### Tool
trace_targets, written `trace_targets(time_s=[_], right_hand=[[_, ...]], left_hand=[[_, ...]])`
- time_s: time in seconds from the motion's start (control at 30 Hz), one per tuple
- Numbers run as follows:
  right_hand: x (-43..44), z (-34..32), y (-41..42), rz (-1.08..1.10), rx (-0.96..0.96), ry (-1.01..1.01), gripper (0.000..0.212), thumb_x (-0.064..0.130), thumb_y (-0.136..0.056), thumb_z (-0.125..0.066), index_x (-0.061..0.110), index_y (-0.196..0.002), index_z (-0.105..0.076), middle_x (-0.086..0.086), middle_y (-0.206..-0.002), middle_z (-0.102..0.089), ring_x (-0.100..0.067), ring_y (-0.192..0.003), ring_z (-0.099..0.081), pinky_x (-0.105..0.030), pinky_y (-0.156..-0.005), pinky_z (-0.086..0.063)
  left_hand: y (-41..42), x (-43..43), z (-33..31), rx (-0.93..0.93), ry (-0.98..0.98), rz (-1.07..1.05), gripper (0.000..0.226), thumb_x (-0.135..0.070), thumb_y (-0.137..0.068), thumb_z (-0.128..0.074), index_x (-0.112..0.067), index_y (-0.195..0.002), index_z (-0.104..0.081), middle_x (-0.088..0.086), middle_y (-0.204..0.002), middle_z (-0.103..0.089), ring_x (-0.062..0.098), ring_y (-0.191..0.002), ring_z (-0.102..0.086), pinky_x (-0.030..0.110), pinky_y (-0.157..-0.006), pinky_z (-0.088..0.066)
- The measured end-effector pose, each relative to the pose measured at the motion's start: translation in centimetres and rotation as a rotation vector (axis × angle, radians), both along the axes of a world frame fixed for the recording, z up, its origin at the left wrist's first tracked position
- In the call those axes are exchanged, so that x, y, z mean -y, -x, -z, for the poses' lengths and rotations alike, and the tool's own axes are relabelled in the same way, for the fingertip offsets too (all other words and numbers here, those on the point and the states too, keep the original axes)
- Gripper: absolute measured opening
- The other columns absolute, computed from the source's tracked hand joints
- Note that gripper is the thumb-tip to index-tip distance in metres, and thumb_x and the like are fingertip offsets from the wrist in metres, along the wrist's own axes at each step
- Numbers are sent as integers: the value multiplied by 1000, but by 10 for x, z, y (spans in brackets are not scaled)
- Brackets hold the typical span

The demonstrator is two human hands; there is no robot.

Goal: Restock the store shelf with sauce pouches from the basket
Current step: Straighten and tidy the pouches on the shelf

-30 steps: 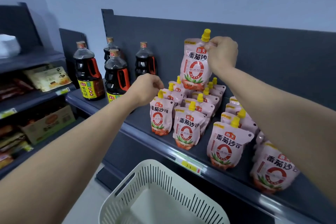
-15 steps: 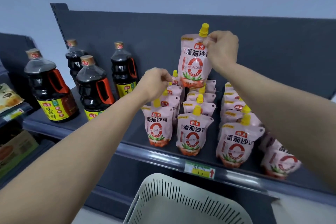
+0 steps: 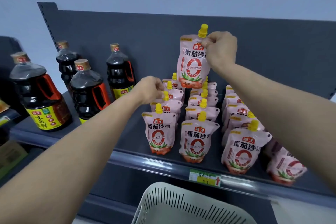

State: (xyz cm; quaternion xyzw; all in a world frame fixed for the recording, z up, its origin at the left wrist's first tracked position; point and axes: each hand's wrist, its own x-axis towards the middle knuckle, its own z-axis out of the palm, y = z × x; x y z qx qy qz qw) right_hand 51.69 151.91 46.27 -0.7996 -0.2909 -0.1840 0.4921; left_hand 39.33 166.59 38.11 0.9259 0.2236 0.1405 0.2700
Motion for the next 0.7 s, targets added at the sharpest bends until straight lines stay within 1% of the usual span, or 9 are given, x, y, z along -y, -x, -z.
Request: trace_targets(time_s=[0.07,0.1,0.17,0.23,0.33,0.4,0.47,0.6,0.7], right_hand=[[-7,2,0,-8,-2,-1,19,17,-93,-56,8,-92,-72,0,-80,-62,-14,-75,-56,-25,-67,-42],[-11,3,-1,-10,-3,-2,19,17,-93,-56,9,-92,-72,0,-81,-62,-14,-76,-56,-25,-68,-42],[-17,5,-3,-9,-8,-1,18,17,-93,-56,9,-91,-72,-2,-83,-64,-15,-78,-59,-28,-70,-49],[-23,6,-6,-3,-23,-4,18,17,-93,-56,9,-89,-72,-1,-83,-65,-17,-80,-63,-35,-76,-56],[-31,8,-11,11,-44,-3,18,18,-93,-56,10,-88,-71,-3,-85,-68,-21,-83,-66,-42,-79,-57],[-37,9,-15,20,-51,3,18,18,-93,-55,11,-88,-71,-6,-89,-71,-23,-85,-67,-45,-78,-57],[-42,10,-20,34,-43,22,18,16,-93,-54,11,-89,-71,-7,-92,-72,-24,-86,-67,-44,-80,-57],[-52,16,-32,40,-30,51,20,15,-93,-53,9,-90,-72,-8,-93,-72,-21,-83,-64,-38,-79,-56],[-61,22,-40,44,-29,78,20,15,-93,-54,8,-89,-72,-10,-91,-72,-26,-85,-65,-40,-80,-55]], left_hand=[[0,-3,5,-54,13,18,21,-8,-79,-71,-8,-100,-67,3,-89,-62,17,-81,-57,26,-73,-44],[-1,-4,7,-66,26,24,21,-8,-77,-73,-8,-98,-67,3,-87,-62,17,-80,-57,25,-72,-45],[-2,-8,10,-58,45,25,17,-9,-78,-73,-8,-94,-67,5,-87,-63,17,-80,-58,26,-72,-46],[-5,-12,13,-7,53,7,11,-15,-83,-68,-8,-92,-67,6,-90,-66,18,-84,-60,29,-76,-49],[-12,-21,11,86,32,-49,13,-18,-90,-58,-9,-92,-67,4,-90,-64,19,-87,-58,29,-77,-46],[-18,-28,9,116,38,-82,15,-13,-92,-54,-7,-98,-66,5,-96,-64,19,-92,-57,27,-80,-44],[-28,-35,8,100,49,-92,18,-9,-91,-55,-5,-105,-66,8,-105,-65,20,-98,-58,25,-84,-43],[-48,-44,11,6,94,-53,31,-6,-87,-61,-4,-118,-61,12,-121,-63,24,-114,-57,23,-90,-40],[-60,-50,18,-75,129,-4,38,-5,-84,-65,-4,-122,-59,12,-125,-61,24,-118,-56,21,-90,-39]])
